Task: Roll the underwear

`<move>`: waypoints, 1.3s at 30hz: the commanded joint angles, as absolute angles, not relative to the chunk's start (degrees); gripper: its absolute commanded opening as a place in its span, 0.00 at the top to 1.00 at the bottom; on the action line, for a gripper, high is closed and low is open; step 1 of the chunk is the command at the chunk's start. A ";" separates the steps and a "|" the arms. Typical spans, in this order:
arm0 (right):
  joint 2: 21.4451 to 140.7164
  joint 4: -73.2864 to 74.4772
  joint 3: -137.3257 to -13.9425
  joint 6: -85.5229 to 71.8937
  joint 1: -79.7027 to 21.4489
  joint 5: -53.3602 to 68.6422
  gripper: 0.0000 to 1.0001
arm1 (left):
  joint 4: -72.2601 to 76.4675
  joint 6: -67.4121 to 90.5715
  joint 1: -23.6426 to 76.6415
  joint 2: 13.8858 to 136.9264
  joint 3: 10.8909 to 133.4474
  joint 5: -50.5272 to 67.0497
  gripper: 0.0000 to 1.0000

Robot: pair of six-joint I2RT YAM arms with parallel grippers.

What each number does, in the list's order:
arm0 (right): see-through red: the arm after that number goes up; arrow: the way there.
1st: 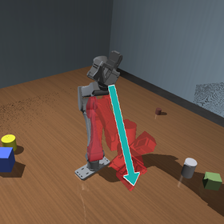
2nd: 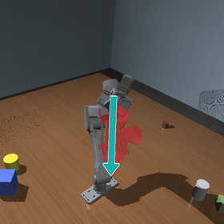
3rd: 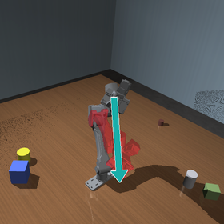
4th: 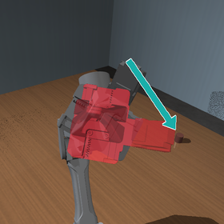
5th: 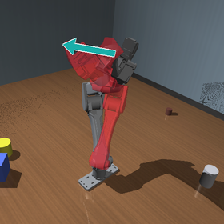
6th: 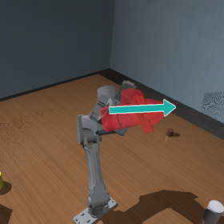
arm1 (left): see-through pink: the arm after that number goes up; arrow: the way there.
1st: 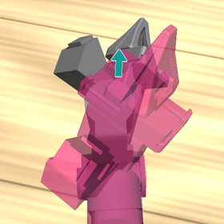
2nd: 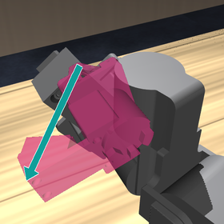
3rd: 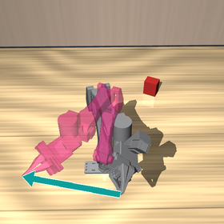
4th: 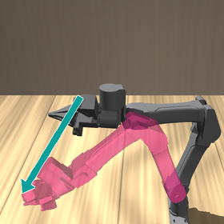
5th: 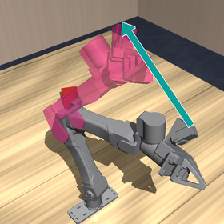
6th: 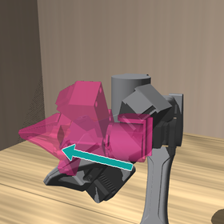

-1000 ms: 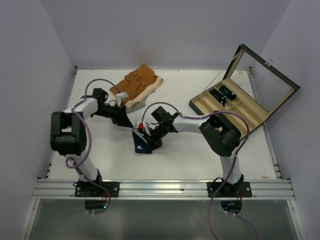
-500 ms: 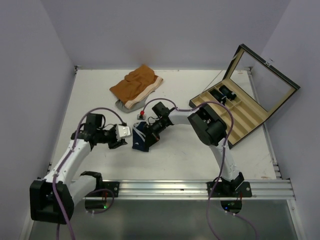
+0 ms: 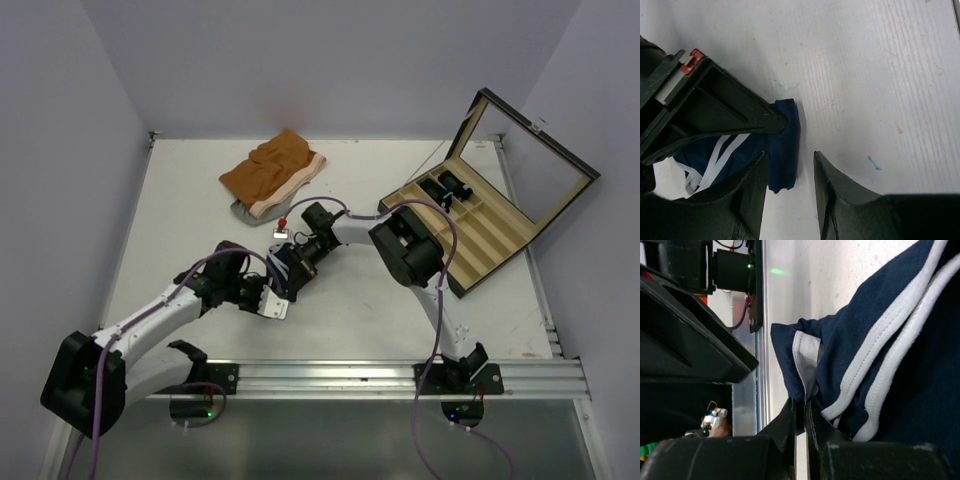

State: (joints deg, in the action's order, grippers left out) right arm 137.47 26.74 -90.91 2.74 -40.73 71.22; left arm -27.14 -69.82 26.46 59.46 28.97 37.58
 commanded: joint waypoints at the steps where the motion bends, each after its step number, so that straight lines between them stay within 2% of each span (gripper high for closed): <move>1: 142.38 26.98 -90.44 3.08 -40.52 62.84 0.97 | -19.97 -71.99 29.26 62.91 27.25 33.67 0.56; 8: 140.63 28.04 -90.35 4.31 -40.43 63.10 0.95 | -13.98 -68.12 31.90 66.97 24.18 26.56 0.62; 19: 141.77 31.11 -90.70 6.15 -40.60 62.14 0.97 | -12.75 -71.19 33.84 55.81 19.95 26.02 0.56; 30: 141.33 32.43 -90.62 7.38 -40.52 62.40 0.96 | -7.82 -70.84 33.93 69.33 23.02 22.06 0.57; 34: 141.50 32.78 -90.53 7.56 -40.52 62.31 0.95 | -8.87 -70.58 34.01 71.45 23.73 21.80 0.60; 37: 141.33 32.96 -90.70 8.00 -40.52 62.49 0.94 | -11.68 -70.93 33.93 72.77 24.69 22.41 0.68; 39: 140.98 33.84 -90.97 8.52 -40.52 62.05 0.91 | -15.27 -70.67 33.93 75.13 27.05 22.67 0.81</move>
State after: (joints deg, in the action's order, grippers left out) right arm 137.62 31.31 -91.79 4.21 -40.32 70.24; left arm -8.75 -70.35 33.89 71.02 24.82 24.80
